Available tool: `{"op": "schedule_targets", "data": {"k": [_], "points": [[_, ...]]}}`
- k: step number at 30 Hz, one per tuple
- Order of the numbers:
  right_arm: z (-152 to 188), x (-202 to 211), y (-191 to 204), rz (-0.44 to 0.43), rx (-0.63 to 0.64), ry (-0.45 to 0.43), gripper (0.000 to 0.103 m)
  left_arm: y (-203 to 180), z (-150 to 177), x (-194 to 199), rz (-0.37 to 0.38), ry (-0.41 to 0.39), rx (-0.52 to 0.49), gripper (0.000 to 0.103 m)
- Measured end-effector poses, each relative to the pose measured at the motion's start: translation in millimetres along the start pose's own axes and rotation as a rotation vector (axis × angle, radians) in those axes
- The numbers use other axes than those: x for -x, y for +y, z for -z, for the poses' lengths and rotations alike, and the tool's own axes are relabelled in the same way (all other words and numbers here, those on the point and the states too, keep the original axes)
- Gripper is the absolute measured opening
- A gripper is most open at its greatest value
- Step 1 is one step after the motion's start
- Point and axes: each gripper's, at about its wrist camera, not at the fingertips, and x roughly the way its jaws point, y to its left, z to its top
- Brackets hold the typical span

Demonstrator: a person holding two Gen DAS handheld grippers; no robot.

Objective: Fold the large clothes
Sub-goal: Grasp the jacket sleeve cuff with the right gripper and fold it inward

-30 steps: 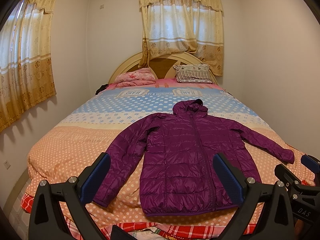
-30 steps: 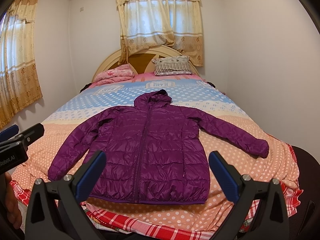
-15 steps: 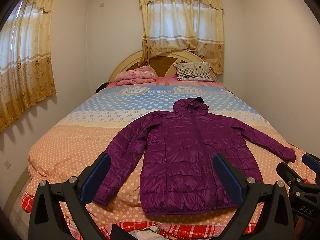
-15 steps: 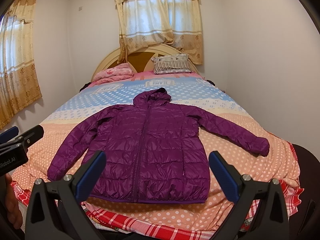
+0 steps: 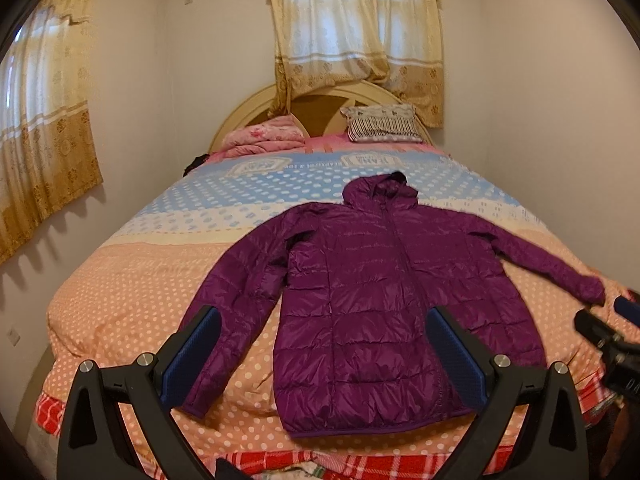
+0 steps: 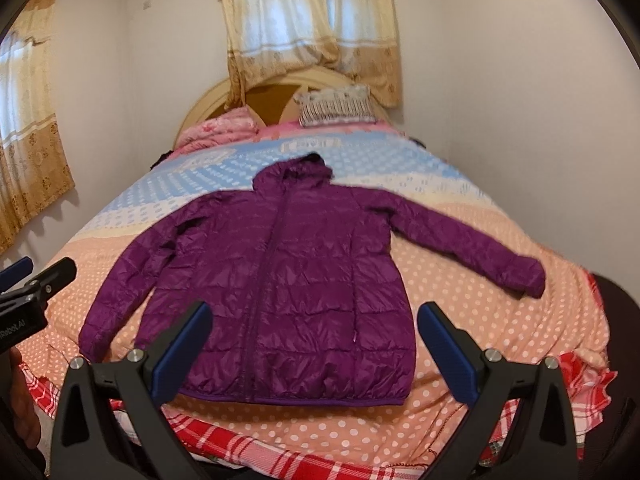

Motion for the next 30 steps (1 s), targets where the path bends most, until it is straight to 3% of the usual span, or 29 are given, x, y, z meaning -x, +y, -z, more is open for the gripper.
{"op": "schedule_targets", "data": {"k": [8,15,21,27,30], "points": [[10,-68,-105,0.189,-0.190,0.088,0.103,-17,3,-83,0.032,0.055,-0.058,0.102],[-5,-109,-193,0.367,-0.376,0.130,0.102,-32,-6,-152,0.016,0.096,-0.107,0.102],[-14,-133,-251,0.459,-0.490,0.192,0.091,-27,-20,-198,-0.044,0.102,-0.110,0.102],[-18,-160,-272,0.468,-0.509,0.257,0.075,-13,-30,-247,-0.069,0.126,-0.114,0.102],[-15,-172,-276,0.459,-0.495,0.293,0.053,-5,-32,-271,-0.090,0.158,-0.107,0.102]]}}
